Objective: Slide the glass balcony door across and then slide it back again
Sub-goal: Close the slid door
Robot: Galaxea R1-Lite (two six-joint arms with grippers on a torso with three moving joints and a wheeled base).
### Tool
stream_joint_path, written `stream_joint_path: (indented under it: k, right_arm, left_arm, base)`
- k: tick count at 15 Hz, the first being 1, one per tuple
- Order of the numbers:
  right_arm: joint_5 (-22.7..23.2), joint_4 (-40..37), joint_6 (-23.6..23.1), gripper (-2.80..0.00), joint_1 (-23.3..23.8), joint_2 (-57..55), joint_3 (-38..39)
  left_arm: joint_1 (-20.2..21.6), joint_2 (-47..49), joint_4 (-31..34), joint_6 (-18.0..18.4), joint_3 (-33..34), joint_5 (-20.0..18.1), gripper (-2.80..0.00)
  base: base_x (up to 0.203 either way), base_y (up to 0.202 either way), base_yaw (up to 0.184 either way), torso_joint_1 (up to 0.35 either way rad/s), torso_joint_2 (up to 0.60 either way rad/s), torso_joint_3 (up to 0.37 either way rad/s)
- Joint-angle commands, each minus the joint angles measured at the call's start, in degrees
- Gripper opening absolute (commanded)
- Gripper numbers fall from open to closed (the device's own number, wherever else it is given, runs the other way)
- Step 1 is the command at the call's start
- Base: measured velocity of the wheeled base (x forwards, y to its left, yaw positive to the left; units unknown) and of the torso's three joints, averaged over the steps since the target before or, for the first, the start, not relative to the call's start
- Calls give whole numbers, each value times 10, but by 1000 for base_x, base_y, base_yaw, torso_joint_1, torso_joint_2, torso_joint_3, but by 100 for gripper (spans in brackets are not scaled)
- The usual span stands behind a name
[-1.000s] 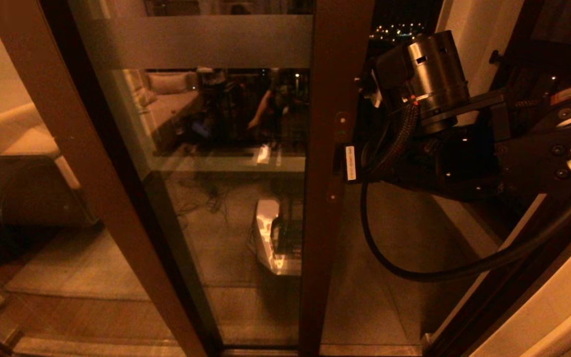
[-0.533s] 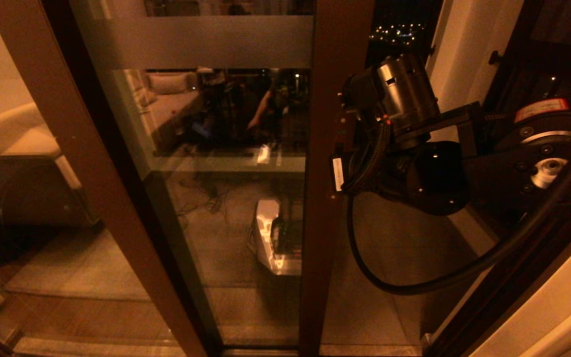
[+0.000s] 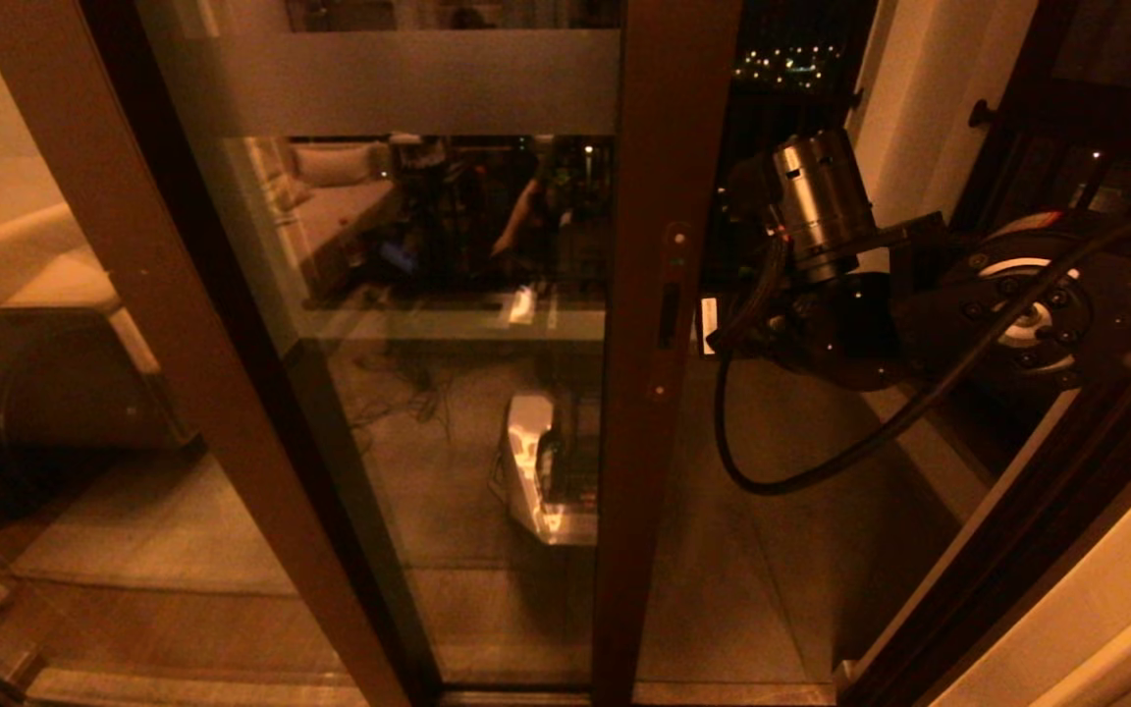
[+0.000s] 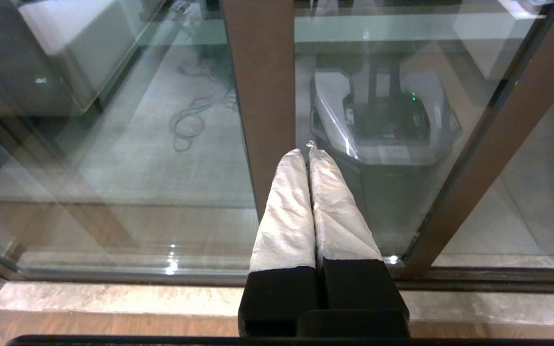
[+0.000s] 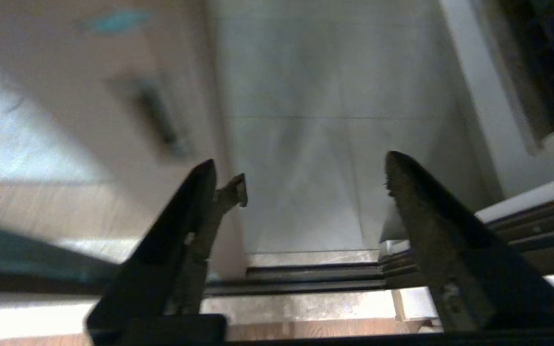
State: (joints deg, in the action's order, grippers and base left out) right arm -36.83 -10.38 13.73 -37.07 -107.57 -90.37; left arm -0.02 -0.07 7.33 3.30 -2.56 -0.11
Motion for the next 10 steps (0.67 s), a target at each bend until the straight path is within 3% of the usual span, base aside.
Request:
stream_joint_path:
  k: [1, 10]
  right_arm:
    - [-2, 2, 1, 0, 10, -19, -12]
    - [-2, 13, -5, 0, -11, -39, -35]
  left_arm:
    - [-1, 0, 1, 0, 0, 0, -280]
    - [0, 0, 1, 0, 0, -1, -280]
  base:
    - [0, 0, 0, 0, 0, 0]
    - [0, 0, 0, 0, 0, 0]
